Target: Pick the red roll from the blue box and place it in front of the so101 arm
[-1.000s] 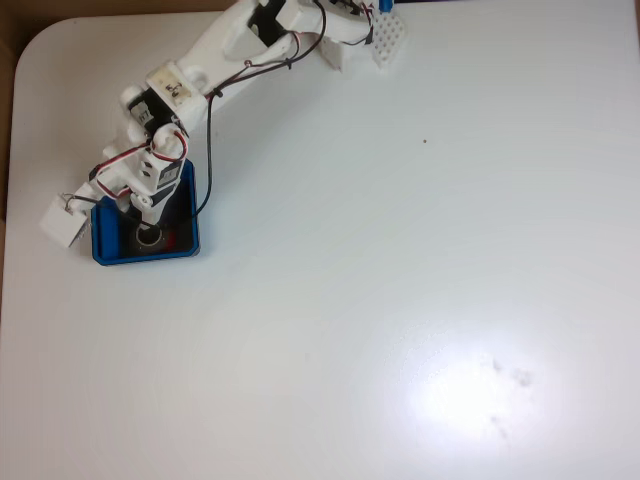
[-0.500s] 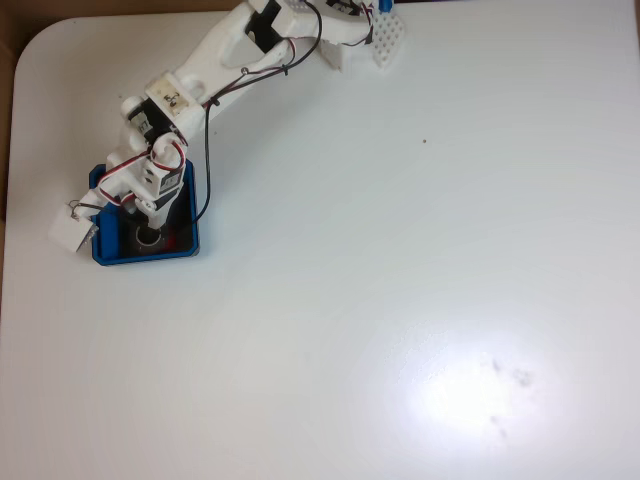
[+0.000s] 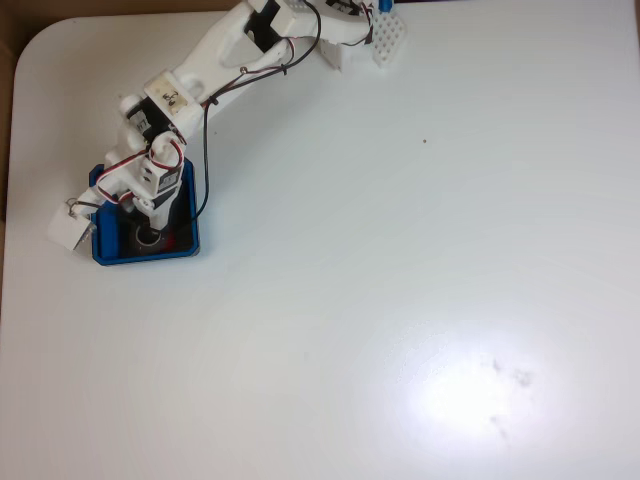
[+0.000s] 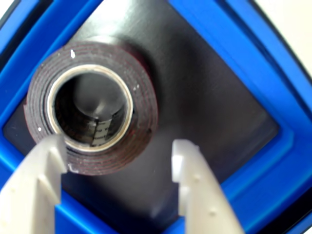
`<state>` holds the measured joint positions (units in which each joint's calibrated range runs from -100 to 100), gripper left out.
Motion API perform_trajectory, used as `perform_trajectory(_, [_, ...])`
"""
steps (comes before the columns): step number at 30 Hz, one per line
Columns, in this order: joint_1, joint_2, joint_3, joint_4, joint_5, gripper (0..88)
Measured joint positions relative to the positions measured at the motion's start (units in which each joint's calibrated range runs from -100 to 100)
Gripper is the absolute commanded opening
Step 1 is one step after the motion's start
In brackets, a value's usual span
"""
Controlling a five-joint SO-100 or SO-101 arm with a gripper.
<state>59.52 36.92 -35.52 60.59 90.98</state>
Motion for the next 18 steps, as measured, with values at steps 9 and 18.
perform_trajectory(9, [1.78,0.00,0.00,-3.28,0.00,20.0])
perform_trajectory(18, [1.78,0.00,0.00,-3.28,0.00,20.0])
